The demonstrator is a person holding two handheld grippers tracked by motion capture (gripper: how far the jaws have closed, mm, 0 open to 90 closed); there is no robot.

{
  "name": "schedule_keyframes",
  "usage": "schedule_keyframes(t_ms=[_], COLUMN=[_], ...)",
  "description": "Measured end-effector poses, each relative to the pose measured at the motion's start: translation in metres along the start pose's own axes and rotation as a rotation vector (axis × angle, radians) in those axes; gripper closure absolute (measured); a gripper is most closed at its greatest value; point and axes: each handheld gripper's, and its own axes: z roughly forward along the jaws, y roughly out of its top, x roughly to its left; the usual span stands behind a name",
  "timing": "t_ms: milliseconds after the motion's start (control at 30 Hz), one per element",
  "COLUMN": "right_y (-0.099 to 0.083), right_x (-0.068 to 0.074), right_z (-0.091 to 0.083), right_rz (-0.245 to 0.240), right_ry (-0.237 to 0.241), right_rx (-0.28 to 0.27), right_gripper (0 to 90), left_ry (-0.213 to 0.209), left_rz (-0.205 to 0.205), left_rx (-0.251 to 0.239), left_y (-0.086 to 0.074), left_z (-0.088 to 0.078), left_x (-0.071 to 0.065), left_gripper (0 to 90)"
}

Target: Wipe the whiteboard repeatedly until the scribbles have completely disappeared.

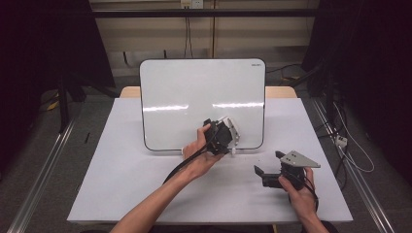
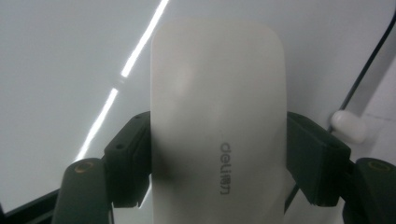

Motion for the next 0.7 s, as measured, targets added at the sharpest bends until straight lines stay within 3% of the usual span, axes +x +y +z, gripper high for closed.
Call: schedule_keyframes(t_ms=[133, 233, 333, 600, 700], right_y=[0.000, 0.000, 0.000, 0.000, 0.000], right_x=[0.000, 0.000, -0.002, -0.002, -0.001], right_z=[0.000, -0.001, -0.001, -0.002, -0.001], right_rz=[0.000, 0.003, 0.006, 0.005, 0.005], right_ry=[0.001, 0.001, -0.002, -0.001, -0.003], right_rx=[0.000, -0.001, -0.002, -0.003, -0.003], right_gripper=[4.6, 4.5, 4.6, 4.6, 4.6], left_ry=[-0.006, -0.032, -0.029, -0.015, -0.010], left_rz=[0.068, 0.065, 0.076, 0.009, -0.042], left_rx=[-0.004, -0.017, -0.012, 0.001, -0.005], left_y=[0.000, -0.004, -0.005, -0.035, -0.048], left_z=[0.000, -0.001, -0.002, -0.015, -0.019], left_x=[-0.009, -0.005, -0.005, 0.019, 0.030], left_gripper=[30.1, 30.2, 30.3, 30.4, 30.4])
